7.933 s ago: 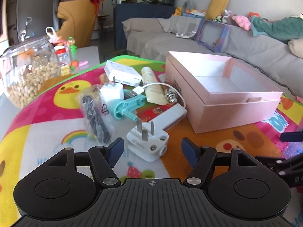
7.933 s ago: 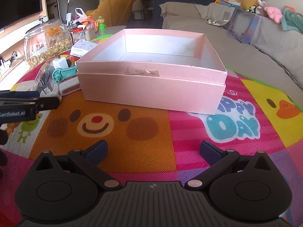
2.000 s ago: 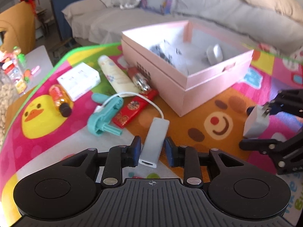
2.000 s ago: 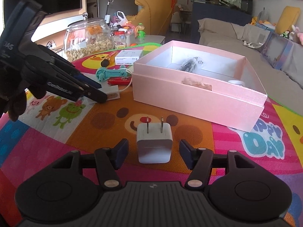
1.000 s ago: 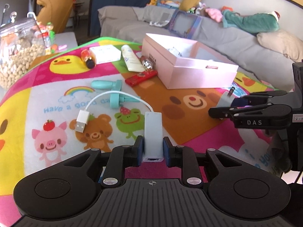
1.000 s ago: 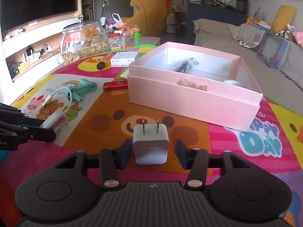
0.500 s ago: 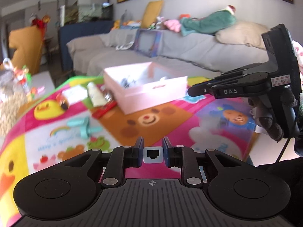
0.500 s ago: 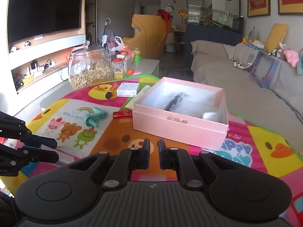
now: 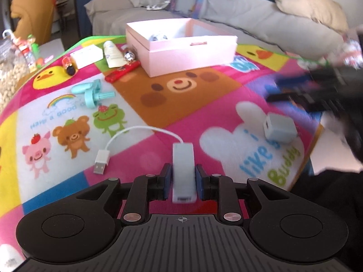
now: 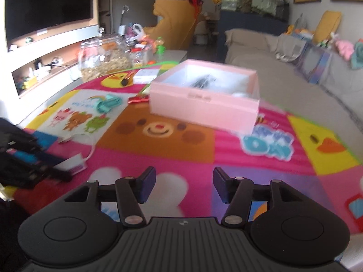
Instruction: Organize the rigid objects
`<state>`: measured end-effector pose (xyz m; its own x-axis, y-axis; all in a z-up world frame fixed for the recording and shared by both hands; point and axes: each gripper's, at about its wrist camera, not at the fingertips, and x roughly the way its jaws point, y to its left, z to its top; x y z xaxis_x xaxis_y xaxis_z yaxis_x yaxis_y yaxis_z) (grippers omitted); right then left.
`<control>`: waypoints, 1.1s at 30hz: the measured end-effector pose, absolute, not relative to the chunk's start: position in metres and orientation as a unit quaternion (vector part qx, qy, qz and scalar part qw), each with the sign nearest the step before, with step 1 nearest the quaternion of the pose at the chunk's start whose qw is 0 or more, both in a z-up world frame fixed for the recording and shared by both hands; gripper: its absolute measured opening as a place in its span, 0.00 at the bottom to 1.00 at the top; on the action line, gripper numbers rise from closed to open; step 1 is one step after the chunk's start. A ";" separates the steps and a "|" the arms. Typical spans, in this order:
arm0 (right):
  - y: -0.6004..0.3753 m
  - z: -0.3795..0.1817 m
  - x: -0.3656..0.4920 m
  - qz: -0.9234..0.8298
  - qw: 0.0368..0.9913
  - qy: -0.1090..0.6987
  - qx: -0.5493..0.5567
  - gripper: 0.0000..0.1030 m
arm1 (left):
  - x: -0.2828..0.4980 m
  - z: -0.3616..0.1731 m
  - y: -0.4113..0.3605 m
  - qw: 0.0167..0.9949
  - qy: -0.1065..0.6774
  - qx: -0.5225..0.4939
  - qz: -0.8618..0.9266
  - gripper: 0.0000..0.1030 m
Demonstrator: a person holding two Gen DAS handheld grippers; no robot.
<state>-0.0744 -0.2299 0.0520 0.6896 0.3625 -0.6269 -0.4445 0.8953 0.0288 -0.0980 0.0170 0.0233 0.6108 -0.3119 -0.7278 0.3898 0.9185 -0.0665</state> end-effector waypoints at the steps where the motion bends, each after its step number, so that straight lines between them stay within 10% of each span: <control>1: -0.232 0.050 -0.076 0.230 0.912 0.336 -0.051 0.61 | -0.093 0.021 0.017 0.897 0.395 0.040 -0.193 0.25; 10: -0.223 0.026 -0.089 0.247 0.892 0.375 -0.059 0.68 | -0.092 0.020 0.012 0.903 0.393 0.028 -0.174 0.25; 14: -0.218 0.028 -0.094 0.245 0.893 0.364 -0.098 0.33 | -0.097 0.018 0.018 0.907 0.379 0.021 -0.183 0.24; 20: -0.225 0.043 -0.087 0.228 0.903 0.354 -0.082 0.31 | -0.108 0.030 0.010 0.906 0.358 0.058 -0.220 0.24; 33: -0.234 0.185 0.006 0.182 0.971 0.154 -0.010 0.31 | 0.013 0.203 -0.012 0.947 0.154 0.030 -0.280 0.24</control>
